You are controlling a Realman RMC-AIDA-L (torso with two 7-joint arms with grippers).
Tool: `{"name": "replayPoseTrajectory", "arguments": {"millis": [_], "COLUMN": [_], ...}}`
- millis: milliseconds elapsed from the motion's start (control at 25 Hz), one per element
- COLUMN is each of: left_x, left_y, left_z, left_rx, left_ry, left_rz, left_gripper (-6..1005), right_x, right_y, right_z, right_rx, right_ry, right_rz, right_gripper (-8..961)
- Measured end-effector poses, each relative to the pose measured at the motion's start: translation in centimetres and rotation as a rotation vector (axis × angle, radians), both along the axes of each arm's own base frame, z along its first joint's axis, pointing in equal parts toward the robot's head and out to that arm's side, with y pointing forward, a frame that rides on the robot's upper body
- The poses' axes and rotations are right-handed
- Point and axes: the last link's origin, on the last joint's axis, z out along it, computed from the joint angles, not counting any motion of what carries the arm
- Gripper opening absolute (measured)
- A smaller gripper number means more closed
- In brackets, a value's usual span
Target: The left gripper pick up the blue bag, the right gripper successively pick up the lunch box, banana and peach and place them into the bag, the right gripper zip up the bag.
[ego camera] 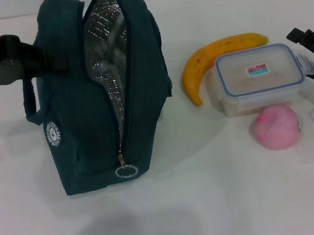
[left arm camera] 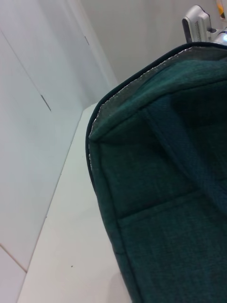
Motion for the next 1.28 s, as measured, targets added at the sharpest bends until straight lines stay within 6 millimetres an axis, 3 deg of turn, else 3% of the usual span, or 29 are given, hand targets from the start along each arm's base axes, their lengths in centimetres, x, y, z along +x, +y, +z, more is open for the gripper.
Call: {"name": "replayPoseTrajectory", "arguments": {"millis": [680,1280], "left_x": [-0.04,0.14], "left_y": [-0.16,-0.29], "left_z": [-0.14,-0.42], "left_rx": [-0.009,-0.026], "left_ry": [0.005,0.007], "left_rz": [-0.004,-0.024], "left_gripper": [38,38], "right_x": [0.14,-0.25], "right_y": [-0.53,-0.54], "right_z": [0.2,-0.34], "right_rx": [0.005,-0.02], "right_ry": [-0.007,-0.035], "right_rz": [0.021,0.05], "right_gripper": [767,139]}}
